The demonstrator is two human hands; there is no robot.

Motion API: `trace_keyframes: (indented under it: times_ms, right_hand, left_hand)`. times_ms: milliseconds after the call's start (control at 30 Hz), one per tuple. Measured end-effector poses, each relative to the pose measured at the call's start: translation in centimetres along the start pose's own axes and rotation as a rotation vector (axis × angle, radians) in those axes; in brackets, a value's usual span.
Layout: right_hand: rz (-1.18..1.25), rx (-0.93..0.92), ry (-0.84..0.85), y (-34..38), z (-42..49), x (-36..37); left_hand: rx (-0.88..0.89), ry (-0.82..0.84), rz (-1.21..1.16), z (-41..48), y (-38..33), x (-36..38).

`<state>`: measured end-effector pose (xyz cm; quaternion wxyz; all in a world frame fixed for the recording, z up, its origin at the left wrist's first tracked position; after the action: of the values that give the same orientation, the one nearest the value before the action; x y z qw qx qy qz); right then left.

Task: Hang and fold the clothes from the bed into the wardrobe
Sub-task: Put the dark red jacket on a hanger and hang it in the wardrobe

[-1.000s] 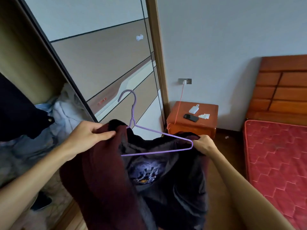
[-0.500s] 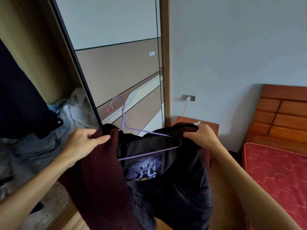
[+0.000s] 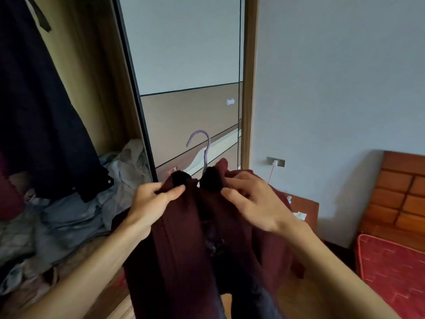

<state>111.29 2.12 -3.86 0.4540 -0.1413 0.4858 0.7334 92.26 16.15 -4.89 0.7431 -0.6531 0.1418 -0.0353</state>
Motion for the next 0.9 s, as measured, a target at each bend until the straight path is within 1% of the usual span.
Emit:
trace_keyframes:
  times_ms: [67, 100, 133, 200, 233, 300, 367, 433, 533, 633, 700, 767, 900]
  right_hand:
    - [-0.206, -0.084, -0.154, -3.1, 0.0, -2.2]
    - [-0.260, -0.060, -0.194, -4.5, 0.1, -3.0]
    - [-0.239, 0.012, -0.175, -5.6, 0.4, -3.6]
    - [-0.090, 0.178, -0.050, -6.9, 1.2, -4.4]
    - [-0.059, 0.207, 0.014, -7.1, 1.5, -4.4]
    - [-0.053, 0.182, 0.075, -6.5, 1.8, -3.8]
    - [0.047, 0.102, 0.083, -4.7, 2.3, -3.0]
    - [0.148, 0.073, 0.093, -2.5, 3.3, -2.5]
    - [0.336, 0.159, 0.110, 0.3, 5.0, -2.4]
    - [0.657, 0.301, 0.176, 2.5, 6.2, -2.8]
    - [0.804, 0.369, 0.218, 3.9, 7.7, -3.1]
    - [0.903, 0.407, 0.233, 5.9, 9.9, -3.5]
    - [1.057, 0.311, 0.294, 8.9, 13.6, -4.5]
  left_hand:
    - [0.010, -0.035, -0.085, 0.4, -1.4, -1.8]
    - [0.018, -0.039, -0.111, 0.5, -2.2, -2.3]
    - [0.027, -0.031, -0.132, 0.6, -2.8, -2.7]
    - [0.055, 0.008, -0.143, 0.9, -3.9, -3.1]
    - [0.079, 0.025, -0.124, 1.1, -4.3, -3.2]
    - [0.143, 0.026, -0.059, 1.7, -4.8, -3.4]
    - [0.208, 0.018, 0.009, 2.2, -5.3, -3.3]
    - [0.289, 0.024, 0.092, 2.5, -6.3, -3.0]
    - [0.414, -0.005, 0.226, 3.2, -7.9, -3.0]
    - [0.492, -0.120, 0.312, 4.6, -10.0, -3.9]
    - [0.531, -0.204, 0.398, 5.7, -11.3, -4.5]
    - [0.531, -0.276, 0.446, 6.8, -12.3, -5.1]
    - [0.447, -0.402, 0.411, 9.1, -13.8, -6.8]
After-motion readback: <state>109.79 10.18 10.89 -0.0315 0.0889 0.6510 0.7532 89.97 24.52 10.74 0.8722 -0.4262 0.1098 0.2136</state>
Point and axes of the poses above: each hand's wrist, its own z-axis towards the middle knuckle, its own x-axis out of the palm, y = z × x, the point moved 1 cm from there along z, towards the middle knuckle, and after that the axes turned 4 degrees about -y, right-handed, at the moved point
